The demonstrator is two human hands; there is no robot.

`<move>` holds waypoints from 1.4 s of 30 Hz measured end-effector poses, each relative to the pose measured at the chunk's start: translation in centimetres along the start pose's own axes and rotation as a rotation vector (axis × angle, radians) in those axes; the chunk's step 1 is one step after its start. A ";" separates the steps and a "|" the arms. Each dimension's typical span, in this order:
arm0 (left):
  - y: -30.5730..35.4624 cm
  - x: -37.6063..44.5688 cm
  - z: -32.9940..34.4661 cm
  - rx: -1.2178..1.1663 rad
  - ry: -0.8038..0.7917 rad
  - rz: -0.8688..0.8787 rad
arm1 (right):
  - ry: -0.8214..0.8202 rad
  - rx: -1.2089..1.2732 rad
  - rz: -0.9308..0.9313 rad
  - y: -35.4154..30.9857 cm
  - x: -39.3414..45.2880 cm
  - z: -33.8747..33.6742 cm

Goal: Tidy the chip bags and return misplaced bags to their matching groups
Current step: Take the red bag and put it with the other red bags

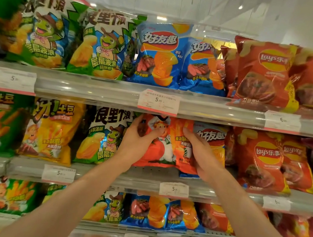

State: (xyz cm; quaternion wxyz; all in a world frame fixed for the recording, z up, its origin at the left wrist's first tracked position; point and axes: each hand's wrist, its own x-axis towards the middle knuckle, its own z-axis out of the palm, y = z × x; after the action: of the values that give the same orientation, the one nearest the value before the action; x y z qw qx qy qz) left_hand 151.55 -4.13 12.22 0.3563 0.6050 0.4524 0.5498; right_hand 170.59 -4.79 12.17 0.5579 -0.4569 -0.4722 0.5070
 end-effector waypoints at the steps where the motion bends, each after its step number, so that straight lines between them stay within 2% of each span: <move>1: 0.0 -0.3 -0.1 -0.015 -0.001 -0.012 | -0.010 0.014 0.003 0.1 -0.2 0.0; 14: -1.0 -7.0 -1.0 0.018 0.057 -0.117 | -0.151 0.144 0.129 3.9 -3.7 -0.4; 18: -1.6 -9.0 -2.5 0.015 0.053 -0.104 | -0.236 0.088 0.159 4.4 -5.1 1.1; 23: -1.6 -11.6 -6.5 -0.018 0.058 -0.098 | -0.233 0.050 0.143 4.7 -7.1 5.0; 29: -2.1 -14.7 -16.5 -0.034 0.104 -0.025 | -0.285 -0.011 0.102 4.8 -9.8 14.9; 42: -5.5 -23.8 -44.4 -0.100 0.488 -0.084 | -0.609 -0.074 0.102 10.0 -14.2 45.5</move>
State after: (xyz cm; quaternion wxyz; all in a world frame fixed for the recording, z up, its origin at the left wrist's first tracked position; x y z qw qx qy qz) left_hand 107.18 -27.54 5.23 0.2887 0.4168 0.5220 0.6859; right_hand 123.67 -16.83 7.55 0.3477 -0.3269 -0.6124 0.6303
